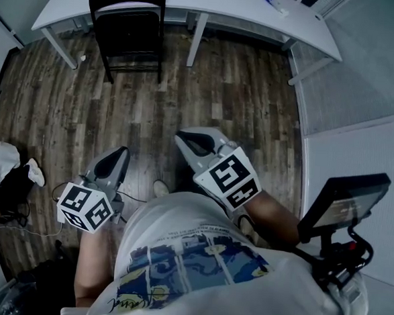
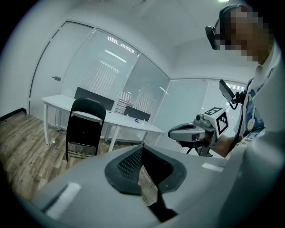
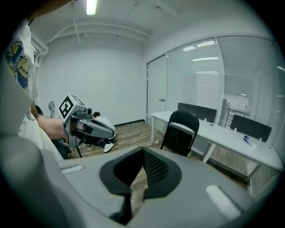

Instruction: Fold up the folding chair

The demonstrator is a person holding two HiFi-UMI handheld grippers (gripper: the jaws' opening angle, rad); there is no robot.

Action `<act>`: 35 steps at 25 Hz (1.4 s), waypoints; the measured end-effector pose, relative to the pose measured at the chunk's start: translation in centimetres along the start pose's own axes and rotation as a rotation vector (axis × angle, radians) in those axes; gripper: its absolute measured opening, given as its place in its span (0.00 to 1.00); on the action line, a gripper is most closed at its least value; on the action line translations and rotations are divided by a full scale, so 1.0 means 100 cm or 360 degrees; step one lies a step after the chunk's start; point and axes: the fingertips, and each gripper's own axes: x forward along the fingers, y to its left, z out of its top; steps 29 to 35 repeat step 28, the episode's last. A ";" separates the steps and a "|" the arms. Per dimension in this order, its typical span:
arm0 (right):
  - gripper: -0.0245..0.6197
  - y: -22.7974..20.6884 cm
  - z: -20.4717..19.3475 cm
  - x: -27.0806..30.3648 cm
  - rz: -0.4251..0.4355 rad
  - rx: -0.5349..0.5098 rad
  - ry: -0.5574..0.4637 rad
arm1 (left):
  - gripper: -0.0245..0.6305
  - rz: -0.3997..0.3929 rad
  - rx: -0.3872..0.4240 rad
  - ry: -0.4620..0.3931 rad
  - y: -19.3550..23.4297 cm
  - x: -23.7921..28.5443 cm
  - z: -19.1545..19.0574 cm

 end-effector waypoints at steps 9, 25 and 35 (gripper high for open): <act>0.04 0.002 0.000 0.003 0.0012 -0.0035 0.0016 | 0.04 -0.0005 -0.0008 0.0000 0.002 0.002 -0.002; 0.04 -0.012 0.006 0.007 -0.0038 -0.0037 0.0005 | 0.04 -0.0045 0.0018 0.0013 0.010 0.015 0.007; 0.04 -0.021 0.009 0.011 -0.0041 -0.0036 0.0012 | 0.04 -0.0050 0.0018 0.0021 0.014 0.025 0.012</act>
